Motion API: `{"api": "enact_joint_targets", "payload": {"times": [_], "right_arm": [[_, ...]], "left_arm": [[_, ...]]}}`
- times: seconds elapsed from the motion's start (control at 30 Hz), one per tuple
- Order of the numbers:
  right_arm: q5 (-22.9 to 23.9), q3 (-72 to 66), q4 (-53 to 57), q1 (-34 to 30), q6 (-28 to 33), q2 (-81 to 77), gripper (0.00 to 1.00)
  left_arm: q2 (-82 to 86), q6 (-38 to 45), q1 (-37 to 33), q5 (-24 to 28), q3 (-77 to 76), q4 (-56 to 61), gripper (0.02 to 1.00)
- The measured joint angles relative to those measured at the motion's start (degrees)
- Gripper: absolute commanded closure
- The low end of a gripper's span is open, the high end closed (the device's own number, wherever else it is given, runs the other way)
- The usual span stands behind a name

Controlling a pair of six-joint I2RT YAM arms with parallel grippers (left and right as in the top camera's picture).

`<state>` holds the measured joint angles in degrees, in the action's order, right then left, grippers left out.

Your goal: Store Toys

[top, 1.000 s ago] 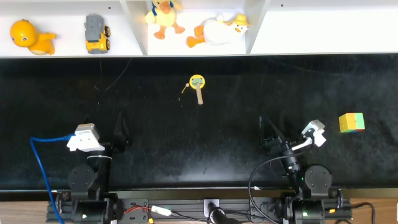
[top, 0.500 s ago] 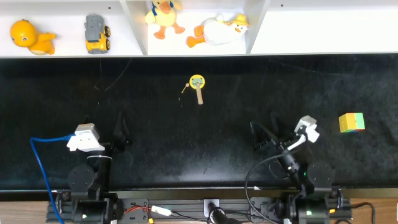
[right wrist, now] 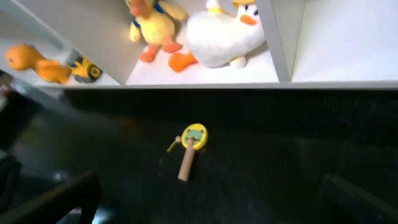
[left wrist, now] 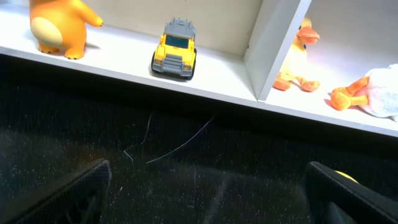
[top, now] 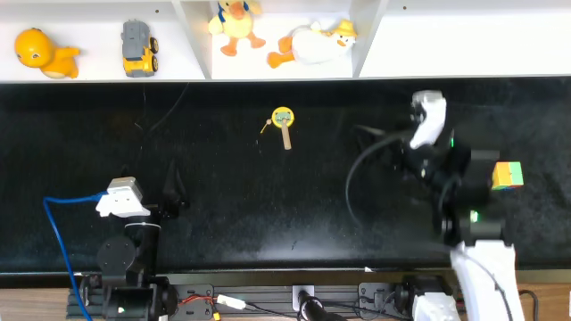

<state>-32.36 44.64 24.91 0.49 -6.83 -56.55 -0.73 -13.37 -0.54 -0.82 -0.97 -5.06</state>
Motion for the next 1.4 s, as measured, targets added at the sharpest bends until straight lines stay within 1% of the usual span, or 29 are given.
{"api": "enact_joint_targets", "payload": {"times": [0.1,0.23,0.4,0.53,0.7,0.8,0.93,1.13,1.4], "right_arm": [[1.05,5.7,2.71,2.47,3.72,-7.34,0.001],[5.55,11.72,5.84,9.27,6.86,-15.56,0.001],[10.1,15.56,7.58,16.37,9.03,-22.08,0.009],[12.0,16.15,8.5,20.02,10.01,-25.03,0.034],[15.1,16.15,10.08,24.61,10.23,-26.88,0.027],[17.75,16.15,10.34,27.91,9.77,-27.82,0.04],[20.81,16.17,10.49,30.84,7.91,-30.38,0.126],[24.35,16.17,8.57,31.08,2.71,-35.32,0.189],[25.77,16.17,5.6,32.04,-2.69,-39.87,0.224]], "left_arm": [[0.0,-0.02,0.0,0.0,0.0,0.0,0.02],[0.0,-0.02,0.0,0.0,0.0,0.0,0.02],[0.0,-0.02,0.0,0.0,0.0,0.0,0.02],[0.0,-0.02,0.0,0.0,0.0,0.0,0.02],[0.0,-0.02,0.0,0.0,0.0,0.0,0.02],[0.0,-0.02,0.0,0.0,0.0,0.0,0.02],[0.0,-0.02,0.0,0.0,0.0,0.0,0.02],[0.0,-0.02,0.0,0.0,0.0,-0.02,0.02],[0.0,-0.02,0.0,0.0,0.0,0.0,0.02]]}}
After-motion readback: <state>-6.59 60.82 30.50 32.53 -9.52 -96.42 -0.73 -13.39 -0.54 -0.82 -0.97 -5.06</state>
